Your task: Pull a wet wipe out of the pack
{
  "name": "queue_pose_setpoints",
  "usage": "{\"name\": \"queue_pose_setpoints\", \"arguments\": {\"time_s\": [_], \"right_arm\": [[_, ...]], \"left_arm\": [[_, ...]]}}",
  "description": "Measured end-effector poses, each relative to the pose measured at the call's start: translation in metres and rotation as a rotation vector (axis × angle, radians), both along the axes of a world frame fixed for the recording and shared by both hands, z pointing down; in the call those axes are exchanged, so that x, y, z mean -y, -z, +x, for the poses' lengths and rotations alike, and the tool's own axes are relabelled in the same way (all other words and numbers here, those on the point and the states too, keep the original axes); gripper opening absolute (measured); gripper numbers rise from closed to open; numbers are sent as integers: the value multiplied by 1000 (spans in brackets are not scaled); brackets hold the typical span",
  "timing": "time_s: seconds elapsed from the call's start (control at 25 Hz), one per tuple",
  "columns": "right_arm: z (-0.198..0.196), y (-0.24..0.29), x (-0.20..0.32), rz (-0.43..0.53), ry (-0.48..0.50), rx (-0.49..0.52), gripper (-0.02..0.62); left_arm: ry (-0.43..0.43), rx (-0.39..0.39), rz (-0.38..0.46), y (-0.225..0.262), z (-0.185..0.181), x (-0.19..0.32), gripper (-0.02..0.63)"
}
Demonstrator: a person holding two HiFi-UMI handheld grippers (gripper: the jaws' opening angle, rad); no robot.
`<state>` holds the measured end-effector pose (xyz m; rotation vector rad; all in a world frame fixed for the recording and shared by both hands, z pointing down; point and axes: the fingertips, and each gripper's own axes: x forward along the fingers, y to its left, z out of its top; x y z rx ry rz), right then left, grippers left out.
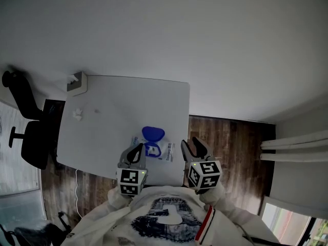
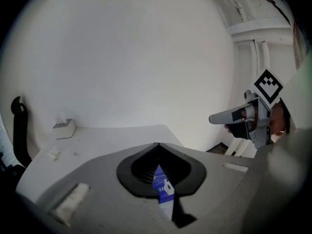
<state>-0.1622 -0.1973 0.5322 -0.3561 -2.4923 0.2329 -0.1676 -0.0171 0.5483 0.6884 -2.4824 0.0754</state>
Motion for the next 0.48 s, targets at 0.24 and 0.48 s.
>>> {"name": "queue_pose_setpoints", "arguments": {"time_s": [0.24,0.48], "right_arm": [[0,-1,0,-8,-8,10,264],[3,0,-2,-24,-9,19,345]], "left_arm": [[-13,-31,-4,-11,6,5,6],[-29,-57,-27,-20,12,8,6]]}}
